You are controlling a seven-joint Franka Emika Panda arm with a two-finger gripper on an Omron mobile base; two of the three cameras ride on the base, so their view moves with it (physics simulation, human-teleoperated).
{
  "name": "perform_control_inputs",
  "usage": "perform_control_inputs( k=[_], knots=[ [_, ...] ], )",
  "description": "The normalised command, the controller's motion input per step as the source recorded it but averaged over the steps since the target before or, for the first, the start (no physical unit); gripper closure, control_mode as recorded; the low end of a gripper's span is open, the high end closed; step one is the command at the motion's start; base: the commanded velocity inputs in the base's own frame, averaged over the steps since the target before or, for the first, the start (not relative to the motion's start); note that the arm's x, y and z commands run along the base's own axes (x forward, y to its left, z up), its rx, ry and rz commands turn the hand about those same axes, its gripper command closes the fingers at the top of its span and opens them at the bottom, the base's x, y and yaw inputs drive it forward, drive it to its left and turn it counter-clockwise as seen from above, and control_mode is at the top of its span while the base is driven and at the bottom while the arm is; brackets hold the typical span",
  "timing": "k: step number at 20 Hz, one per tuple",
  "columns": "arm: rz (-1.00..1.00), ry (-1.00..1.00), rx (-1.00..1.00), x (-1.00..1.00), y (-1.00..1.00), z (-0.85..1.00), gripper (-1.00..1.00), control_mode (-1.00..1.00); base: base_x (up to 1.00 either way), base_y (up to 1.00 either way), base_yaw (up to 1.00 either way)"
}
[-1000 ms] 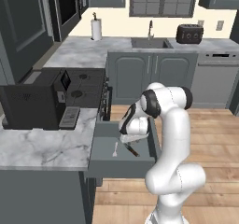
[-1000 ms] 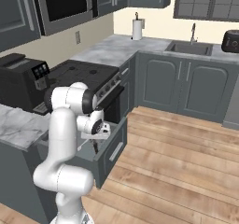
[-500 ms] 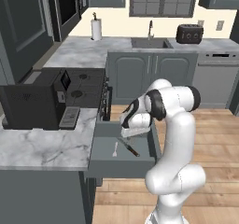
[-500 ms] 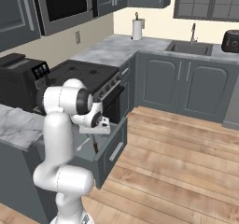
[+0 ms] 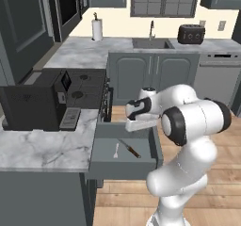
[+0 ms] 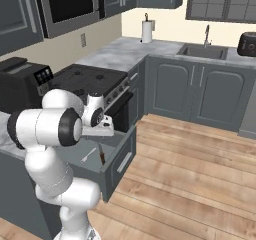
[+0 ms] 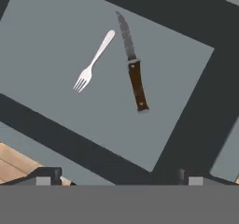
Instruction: Pick up the metallic utensils from the counter and place them in the open drawer. Make sure not to pick up any wooden utensils.
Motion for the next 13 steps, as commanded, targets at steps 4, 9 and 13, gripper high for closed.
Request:
perform_control_inputs(
  k=[4,9,13],
  knots=[
    [0.00,-0.01,-0.06,-0.61,-0.01,0.68,-1.00,-1.00,0.00,0.00,0.00],
    [0.00,-0.01,-0.09,-0.43,0.00,0.60,-1.00,-1.00,0.00,0.00,0.00],
    [0.00,-0.01,-0.04,-0.42,-0.04,0.43,-1.00,-1.00,0.00,0.00,0.00]
  ],
)
